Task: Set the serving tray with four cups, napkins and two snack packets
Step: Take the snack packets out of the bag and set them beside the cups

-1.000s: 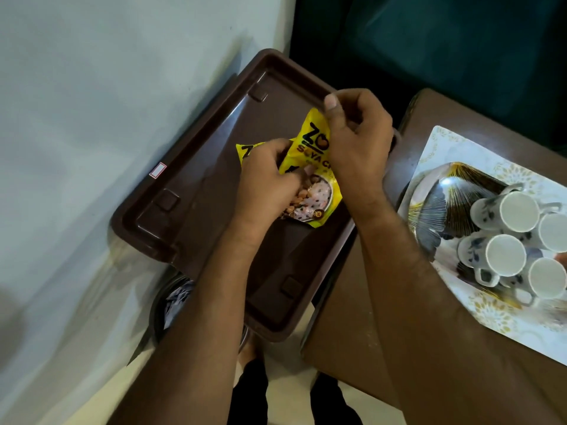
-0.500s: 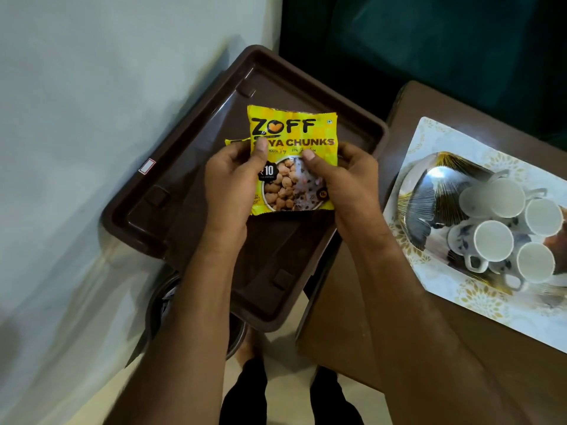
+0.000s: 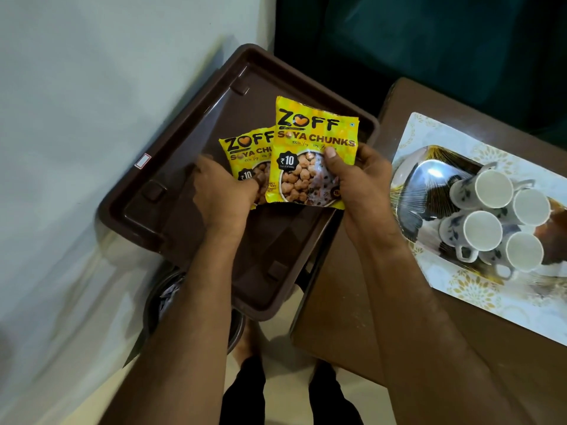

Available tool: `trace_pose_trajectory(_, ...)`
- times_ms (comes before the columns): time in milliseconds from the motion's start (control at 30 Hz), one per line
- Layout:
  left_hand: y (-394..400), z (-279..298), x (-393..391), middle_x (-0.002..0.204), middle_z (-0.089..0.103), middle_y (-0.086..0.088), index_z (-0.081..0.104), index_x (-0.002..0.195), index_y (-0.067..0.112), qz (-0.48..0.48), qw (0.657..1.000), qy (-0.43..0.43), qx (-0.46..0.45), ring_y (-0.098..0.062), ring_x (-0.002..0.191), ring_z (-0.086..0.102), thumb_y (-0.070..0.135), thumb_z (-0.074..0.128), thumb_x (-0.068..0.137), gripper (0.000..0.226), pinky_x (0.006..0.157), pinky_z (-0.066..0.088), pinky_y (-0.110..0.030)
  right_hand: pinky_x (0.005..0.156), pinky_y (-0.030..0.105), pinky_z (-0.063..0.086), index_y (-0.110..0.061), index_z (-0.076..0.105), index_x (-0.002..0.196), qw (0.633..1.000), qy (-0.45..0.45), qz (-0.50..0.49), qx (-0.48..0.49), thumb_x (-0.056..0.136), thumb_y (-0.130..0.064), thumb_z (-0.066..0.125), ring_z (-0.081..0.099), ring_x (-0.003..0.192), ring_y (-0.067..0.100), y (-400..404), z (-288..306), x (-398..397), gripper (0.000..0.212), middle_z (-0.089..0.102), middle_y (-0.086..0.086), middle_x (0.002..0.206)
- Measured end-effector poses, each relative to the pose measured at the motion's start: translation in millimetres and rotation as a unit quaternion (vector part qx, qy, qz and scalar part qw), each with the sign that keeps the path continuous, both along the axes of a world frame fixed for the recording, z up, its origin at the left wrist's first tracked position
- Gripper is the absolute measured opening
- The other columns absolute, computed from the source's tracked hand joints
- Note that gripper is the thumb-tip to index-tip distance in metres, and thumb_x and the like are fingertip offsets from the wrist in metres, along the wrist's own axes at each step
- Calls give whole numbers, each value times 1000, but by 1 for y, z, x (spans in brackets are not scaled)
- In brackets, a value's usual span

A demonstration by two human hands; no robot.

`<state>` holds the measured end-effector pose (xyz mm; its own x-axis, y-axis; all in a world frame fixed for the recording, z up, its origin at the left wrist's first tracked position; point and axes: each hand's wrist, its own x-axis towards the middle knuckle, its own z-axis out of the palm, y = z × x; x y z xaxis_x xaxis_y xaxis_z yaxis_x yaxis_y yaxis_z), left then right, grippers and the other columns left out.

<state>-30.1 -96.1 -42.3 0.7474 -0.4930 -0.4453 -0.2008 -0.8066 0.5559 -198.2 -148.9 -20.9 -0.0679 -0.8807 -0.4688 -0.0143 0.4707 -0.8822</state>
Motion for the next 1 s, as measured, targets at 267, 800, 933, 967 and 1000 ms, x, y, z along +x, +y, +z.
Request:
trace_pose_trajectory(267, -3, -4, 1, 93, 78, -21, 75, 101, -3, 167, 942, 271, -107, -30, 69, 77, -7, 74, 75, 26, 66, 66, -41, 96, 57, 59, 1, 69, 116, 1000, -5, -12, 1, 92, -10, 74, 75, 104, 33, 2, -2, -12, 26, 77, 16, 109)
trace_pose_trajectory(800, -1, 43, -13, 103, 81, -12, 70, 100, 13, 115, 908, 315, -250, -31, 90, 81, -10, 68, 79, 31, 78, 66, -42, 93, 57, 60, -3, 70, 111, 1000, -22, -13, -10, 92, -10, 75, 77, 100, 31, 3, 10, -49, 21, 79, 13, 104)
trace_pose_trajectory(933, -6, 58, -28, 108, 80, -11, 73, 107, 12, 78, 892, 352, -274, -30, 96, 80, -7, 66, 82, 32, 83, 65, -42, 94, 59, 59, -2, 71, 110, 999, -30, -18, -29, 92, -9, 74, 76, 102, 34, 2, 19, -70, 20, 78, 15, 105)
trace_pose_trajectory(967, -7, 62, -34, 109, 80, -12, 73, 109, 11, 70, 891, 354, -277, -31, 96, 80, -7, 66, 83, 32, 83, 66, -42, 95, 59, 59, 0, 70, 113, 999, -34, -23, -33, 92, -8, 74, 75, 102, 35, 2, 22, -77, 22, 78, 17, 107)
trace_pose_trajectory(1000, -9, 64, -41, 109, 80, -12, 73, 109, 9, 67, 890, 355, -278, -31, 96, 80, -8, 66, 83, 32, 84, 66, -43, 95, 60, 59, 1, 70, 115, 998, -37, -29, -37, 92, -8, 73, 75, 103, 36, 2, 24, -86, 24, 77, 18, 108)
